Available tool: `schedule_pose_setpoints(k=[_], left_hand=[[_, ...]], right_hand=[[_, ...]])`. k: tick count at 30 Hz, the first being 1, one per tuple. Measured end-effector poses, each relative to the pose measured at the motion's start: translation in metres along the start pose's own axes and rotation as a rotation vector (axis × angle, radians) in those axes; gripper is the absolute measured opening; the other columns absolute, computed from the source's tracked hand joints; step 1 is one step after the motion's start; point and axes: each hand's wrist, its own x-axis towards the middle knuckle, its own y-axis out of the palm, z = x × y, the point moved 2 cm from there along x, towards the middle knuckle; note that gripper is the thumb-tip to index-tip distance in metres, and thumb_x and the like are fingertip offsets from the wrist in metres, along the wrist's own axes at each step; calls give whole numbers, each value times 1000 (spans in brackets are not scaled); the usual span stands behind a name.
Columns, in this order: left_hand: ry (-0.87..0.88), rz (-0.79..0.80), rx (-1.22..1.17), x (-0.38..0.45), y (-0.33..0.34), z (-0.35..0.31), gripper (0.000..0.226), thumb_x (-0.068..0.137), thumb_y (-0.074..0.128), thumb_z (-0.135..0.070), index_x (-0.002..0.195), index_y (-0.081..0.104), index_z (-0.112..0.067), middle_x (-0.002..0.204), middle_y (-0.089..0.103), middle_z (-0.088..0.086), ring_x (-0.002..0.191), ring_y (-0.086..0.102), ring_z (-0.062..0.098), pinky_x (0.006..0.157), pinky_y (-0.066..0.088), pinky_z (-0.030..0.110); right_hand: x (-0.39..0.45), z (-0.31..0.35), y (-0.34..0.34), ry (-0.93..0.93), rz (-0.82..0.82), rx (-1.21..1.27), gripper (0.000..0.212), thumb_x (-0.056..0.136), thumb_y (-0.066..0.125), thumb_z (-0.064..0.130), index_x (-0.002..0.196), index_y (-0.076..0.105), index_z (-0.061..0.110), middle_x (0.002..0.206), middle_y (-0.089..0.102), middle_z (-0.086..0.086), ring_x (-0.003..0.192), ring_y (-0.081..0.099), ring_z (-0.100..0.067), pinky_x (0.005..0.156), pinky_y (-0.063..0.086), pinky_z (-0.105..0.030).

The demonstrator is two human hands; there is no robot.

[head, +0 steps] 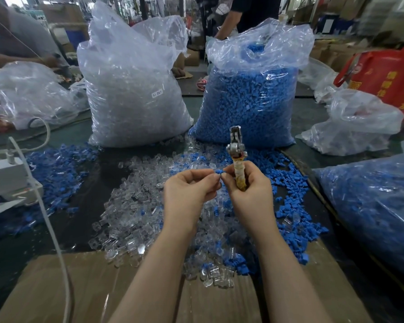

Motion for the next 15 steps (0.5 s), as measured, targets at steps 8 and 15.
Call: schedule_pose_setpoints(k=[8,15], left_hand=[[204,-68,253,0,3,0,14,79,80,-11,80,75,-24,73,75,-6,73,73,10,67,58,24],[313,-83,339,-2,3,1,19,78,81,-15,77,74,-32,74,74,-12,72,72,6,71,61,32]], right_hand=[[-2,0,0,-3,-60,-52,12,90,69,21,83,59,20,66,57,1,58,48,-6,51,40,-19],[-2,0,1,38,-40,-8,11,91,68,20,82,62,18,65,57,2,55,45,-4,52,42,-28]])
